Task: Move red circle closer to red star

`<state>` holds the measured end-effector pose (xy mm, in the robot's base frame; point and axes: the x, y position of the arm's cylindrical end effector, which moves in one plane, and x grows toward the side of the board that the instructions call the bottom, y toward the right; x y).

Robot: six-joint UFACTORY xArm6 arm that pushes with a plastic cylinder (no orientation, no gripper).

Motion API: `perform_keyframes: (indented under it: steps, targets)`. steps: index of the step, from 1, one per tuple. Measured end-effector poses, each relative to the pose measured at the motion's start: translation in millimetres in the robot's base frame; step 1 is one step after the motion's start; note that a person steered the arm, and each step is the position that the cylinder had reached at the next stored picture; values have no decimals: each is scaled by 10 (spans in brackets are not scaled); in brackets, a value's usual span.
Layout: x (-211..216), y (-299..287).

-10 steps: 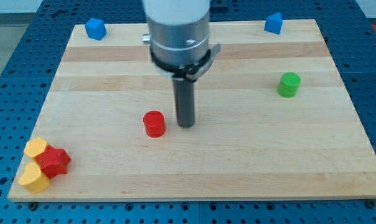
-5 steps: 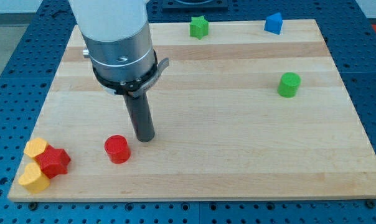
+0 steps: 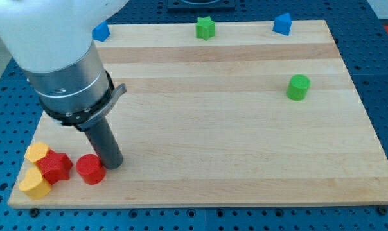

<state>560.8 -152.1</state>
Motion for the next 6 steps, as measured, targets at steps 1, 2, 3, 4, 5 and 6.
perform_keyframes:
  steps: [1, 2, 3, 4, 5, 6]
  targets:
    - [36, -17]
    - [36, -18]
    - [36, -77]
    - [36, -84]
    - [36, -151]
    - [36, -192]
